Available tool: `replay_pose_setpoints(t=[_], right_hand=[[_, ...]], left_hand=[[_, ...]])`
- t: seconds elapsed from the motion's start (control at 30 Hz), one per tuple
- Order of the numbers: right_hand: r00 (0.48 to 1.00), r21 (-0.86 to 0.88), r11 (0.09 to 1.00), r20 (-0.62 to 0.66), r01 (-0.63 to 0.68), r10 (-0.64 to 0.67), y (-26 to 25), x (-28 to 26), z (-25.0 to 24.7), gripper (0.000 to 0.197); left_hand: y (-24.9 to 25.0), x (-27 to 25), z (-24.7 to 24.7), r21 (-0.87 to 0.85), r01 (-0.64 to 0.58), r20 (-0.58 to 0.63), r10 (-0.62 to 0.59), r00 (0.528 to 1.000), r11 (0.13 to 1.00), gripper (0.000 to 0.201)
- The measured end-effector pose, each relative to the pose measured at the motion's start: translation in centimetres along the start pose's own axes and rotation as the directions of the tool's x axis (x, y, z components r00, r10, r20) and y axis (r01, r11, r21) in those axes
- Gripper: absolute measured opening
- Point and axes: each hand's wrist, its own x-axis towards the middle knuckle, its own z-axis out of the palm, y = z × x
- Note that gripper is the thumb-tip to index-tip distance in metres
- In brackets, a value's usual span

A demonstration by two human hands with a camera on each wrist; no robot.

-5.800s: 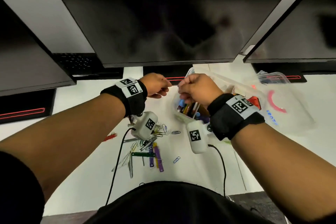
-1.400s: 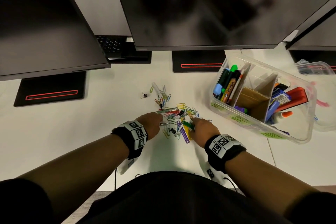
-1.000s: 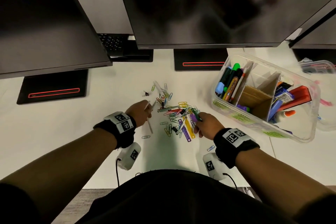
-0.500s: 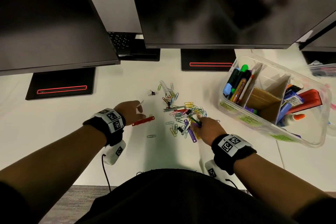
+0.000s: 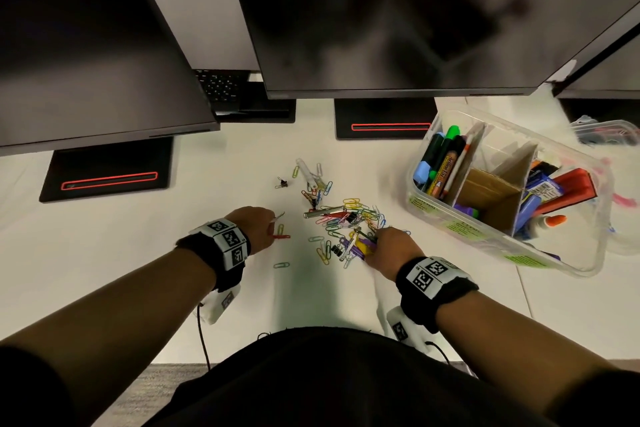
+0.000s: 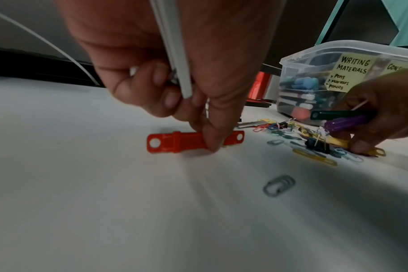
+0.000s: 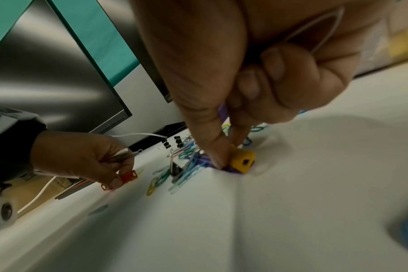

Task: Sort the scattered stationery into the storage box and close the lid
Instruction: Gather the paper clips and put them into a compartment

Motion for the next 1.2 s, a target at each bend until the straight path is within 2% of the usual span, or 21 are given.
replay_pose_setpoints(t=[0.13,0.23,0.43,0.57,0.63,0.7,0.87,1.0,1.1,1.2], right_hand=[[0.998,-0.032,0.999,0.065,0.015,-0.013,0.7,-0.5,-0.5,0.020],[0.998,-0.017,0.999,0.044,0.046,-0.045,0.9,-1.3,-1.2,0.021],[0.991,0.158,0.980,-0.071,0.124,-0.114,-0.3,-3.9,-5.2,0.024],[0.992,0.289,0.948,-0.033,0.130,-0.126,-0.2,-4.6,-7.3,0.028],[0.994,0.392,0.915,0.007,0.098,-0.109,0.3,-4.9,-7.8,0.032],[0.994,0.414,0.905,0.007,0.097,-0.110,1.0,-5.3,-8.1,0.033],[0.985,0.480,0.860,-0.116,0.171,-0.131,2.6,-6.6,-9.7,0.017],[0.976,0.532,0.830,-0.205,0.168,-0.066,4.8,-7.2,-12.6,0.028],[0.974,0.560,0.820,-0.226,0.116,0.017,6.8,-7.2,-15.2,0.030],[0.960,0.599,0.798,-0.252,0.058,0.119,8.7,-6.6,-17.4,0.032]], left_hand=[[0.7,-0.3,0.2,0.026,-0.007,0.013,0.007,1.000,1.000,0.019],[1.3,-0.4,0.1,0.036,-0.017,0.009,0.017,1.000,0.999,0.025],[4.5,-0.2,-2.9,-0.165,-0.046,-0.061,0.036,0.997,0.985,0.019],[8.4,0.1,-6.0,-0.328,-0.114,-0.113,0.081,0.990,0.938,0.025],[10.5,0.2,-7.1,-0.360,-0.154,-0.135,0.112,0.985,0.920,0.023],[12.2,0.2,-7.8,-0.372,-0.192,-0.160,0.141,0.977,0.908,0.018],[15.3,0.2,-9.3,-0.397,-0.230,-0.181,0.169,0.969,0.889,0.021],[18.4,0.2,-11.5,-0.474,-0.300,-0.211,0.225,0.951,0.827,0.020],[21.6,0.8,-13.1,-0.541,-0.349,-0.203,0.283,0.937,0.766,0.018],[24.8,2.2,-14.2,-0.541,-0.353,-0.188,0.299,0.935,0.763,0.017]])
